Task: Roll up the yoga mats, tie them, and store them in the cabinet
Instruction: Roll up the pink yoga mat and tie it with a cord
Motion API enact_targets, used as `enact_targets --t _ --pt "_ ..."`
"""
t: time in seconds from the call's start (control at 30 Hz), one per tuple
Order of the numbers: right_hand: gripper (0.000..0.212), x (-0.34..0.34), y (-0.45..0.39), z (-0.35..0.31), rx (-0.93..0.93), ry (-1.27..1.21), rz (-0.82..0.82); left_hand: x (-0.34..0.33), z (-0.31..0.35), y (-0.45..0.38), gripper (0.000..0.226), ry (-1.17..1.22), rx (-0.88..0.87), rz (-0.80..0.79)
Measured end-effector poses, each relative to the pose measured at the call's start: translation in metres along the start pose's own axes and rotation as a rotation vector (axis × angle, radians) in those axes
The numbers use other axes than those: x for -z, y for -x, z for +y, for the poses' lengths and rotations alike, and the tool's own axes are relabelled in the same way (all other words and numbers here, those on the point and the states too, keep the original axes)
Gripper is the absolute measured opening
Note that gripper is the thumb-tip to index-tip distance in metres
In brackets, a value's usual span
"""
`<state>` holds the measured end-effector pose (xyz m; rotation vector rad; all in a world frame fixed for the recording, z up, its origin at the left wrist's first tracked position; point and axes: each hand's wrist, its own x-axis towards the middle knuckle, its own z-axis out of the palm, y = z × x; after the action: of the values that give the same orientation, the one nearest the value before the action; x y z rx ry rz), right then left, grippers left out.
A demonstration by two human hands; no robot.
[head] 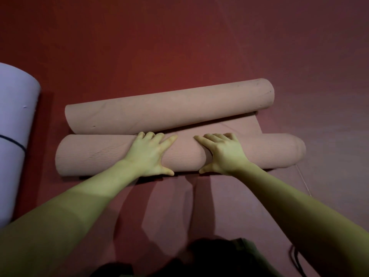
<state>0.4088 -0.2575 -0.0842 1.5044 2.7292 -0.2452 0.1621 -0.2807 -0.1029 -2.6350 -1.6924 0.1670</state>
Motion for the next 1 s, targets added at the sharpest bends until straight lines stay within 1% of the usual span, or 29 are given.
enact_targets --t 0.2,0.3,0.37,0.4,0.5,0.57,0.7,0.9,0.93,1.0 --pt "0.109 -0.004 0.033 -0.012 0.01 -0.01 -0.012 0.001 0.026 0.031 0.111 0.031 0.005 -0.062" --pt "0.11 -0.001 0.035 -0.014 -0.021 0.004 -0.111 0.01 0.024 0.033 0.11 0.101 0.046 -0.107" --pt "0.104 0.0 0.036 -0.013 -0.037 0.013 -0.168 0.019 0.023 0.032 0.113 0.201 0.115 -0.137" --pt "0.099 0.0 0.036 -0.014 -0.053 0.001 -0.182 0.021 0.023 0.03 0.107 0.243 0.159 -0.168" --pt "0.089 0.0 0.035 -0.016 -0.118 -0.076 -0.191 0.024 0.024 0.019 0.073 0.295 0.232 -0.249" --pt "0.086 -0.002 0.033 -0.017 -0.134 -0.074 -0.198 0.024 0.023 0.01 0.065 0.307 0.259 -0.264" --pt "0.083 -0.004 0.029 -0.018 -0.151 -0.06 -0.188 0.022 0.018 -0.011 0.065 0.298 0.329 -0.293" --pt "0.081 -0.004 0.027 -0.019 -0.16 -0.055 -0.201 0.031 -0.012 -0.047 0.068 0.201 0.426 -0.263" --pt "0.079 -0.003 0.023 -0.018 -0.171 -0.06 -0.206 0.032 -0.013 -0.051 0.069 0.193 0.443 -0.256" --pt "0.067 -0.001 0.012 -0.016 -0.204 -0.067 -0.224 0.035 -0.013 -0.057 0.069 0.185 0.477 -0.232"
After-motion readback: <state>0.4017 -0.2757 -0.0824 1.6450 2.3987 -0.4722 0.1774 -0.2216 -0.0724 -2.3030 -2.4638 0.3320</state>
